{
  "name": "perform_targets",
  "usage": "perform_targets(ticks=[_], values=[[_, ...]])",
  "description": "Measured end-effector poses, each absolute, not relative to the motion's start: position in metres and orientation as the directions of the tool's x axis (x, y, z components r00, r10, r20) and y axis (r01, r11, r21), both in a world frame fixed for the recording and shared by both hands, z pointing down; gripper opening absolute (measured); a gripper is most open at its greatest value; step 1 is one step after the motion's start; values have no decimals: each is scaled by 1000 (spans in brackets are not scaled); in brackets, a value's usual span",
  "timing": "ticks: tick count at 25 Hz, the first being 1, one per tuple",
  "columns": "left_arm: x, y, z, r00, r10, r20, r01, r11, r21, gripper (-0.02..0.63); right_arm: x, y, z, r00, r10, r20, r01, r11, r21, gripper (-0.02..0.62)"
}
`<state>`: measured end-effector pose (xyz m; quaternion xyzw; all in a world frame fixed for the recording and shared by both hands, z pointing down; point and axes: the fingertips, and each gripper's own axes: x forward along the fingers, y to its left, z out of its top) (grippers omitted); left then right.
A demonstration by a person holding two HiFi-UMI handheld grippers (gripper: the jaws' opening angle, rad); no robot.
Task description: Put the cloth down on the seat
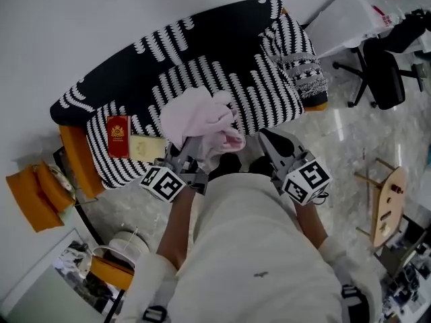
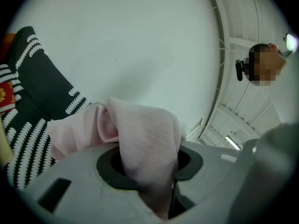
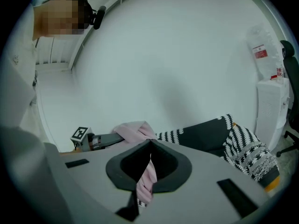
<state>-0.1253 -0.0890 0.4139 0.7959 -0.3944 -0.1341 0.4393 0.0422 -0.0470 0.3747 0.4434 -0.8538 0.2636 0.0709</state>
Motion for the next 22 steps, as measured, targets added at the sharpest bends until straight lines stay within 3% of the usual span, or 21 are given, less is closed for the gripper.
perform_targets(ticks=[22], values=[[-142, -139, 550, 626, -733, 268, -581, -208, 787, 153, 0, -69, 426, -649, -611, 454, -760, 489, -429, 9]])
